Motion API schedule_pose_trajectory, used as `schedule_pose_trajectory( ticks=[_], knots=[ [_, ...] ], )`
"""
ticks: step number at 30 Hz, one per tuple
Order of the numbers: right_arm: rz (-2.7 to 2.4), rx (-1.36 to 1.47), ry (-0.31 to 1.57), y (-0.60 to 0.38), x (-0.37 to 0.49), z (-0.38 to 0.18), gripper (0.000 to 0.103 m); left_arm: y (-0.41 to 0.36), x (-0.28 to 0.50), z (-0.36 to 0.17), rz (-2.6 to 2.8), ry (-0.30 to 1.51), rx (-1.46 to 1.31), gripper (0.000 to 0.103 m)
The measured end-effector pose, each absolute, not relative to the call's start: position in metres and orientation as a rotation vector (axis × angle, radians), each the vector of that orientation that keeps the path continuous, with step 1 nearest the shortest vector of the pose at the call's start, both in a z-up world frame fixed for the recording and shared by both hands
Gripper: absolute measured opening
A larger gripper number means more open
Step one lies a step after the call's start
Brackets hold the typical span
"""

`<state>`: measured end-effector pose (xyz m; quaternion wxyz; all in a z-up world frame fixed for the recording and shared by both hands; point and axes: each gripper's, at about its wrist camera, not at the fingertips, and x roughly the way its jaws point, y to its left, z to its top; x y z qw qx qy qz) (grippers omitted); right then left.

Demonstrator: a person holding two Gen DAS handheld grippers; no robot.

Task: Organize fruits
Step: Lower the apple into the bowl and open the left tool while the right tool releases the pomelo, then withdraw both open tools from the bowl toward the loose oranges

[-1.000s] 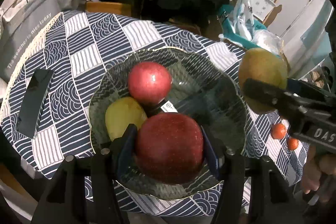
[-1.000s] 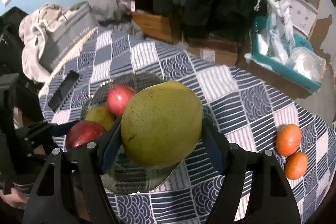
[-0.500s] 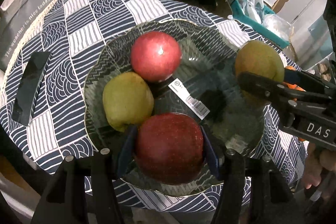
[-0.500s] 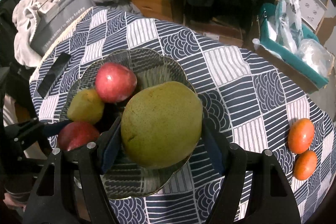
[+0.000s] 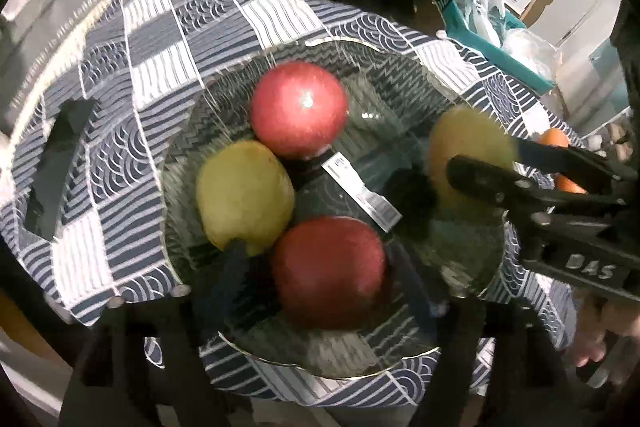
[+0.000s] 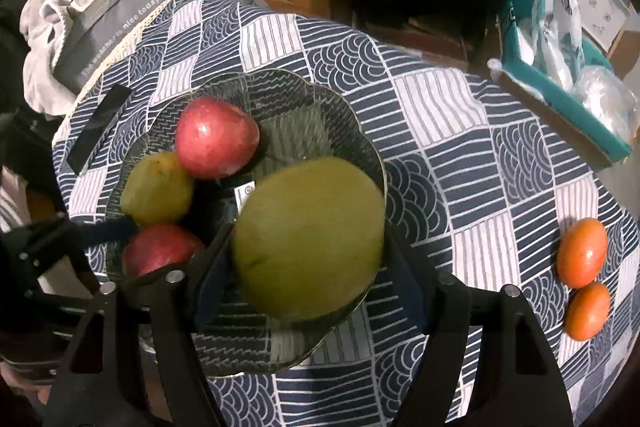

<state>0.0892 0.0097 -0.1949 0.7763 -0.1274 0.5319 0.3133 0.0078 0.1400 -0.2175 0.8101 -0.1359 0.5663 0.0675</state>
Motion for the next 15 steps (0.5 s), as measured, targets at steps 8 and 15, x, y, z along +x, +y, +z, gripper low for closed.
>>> schedule_pose_trajectory(
  ticks=[8,15],
  knots=[
    [0.689,-0.19,1.096,0.001,0.092,-0.165,0.073,0.139,0.006,-0.204,0.135,1.181,-0.295,0.08],
    [0.65,-0.157,1.041,-0.014,0.09,-0.143,0.073,0.136,0.005,-0.177,0.131,1.099,-0.293,0.08]
  ],
)
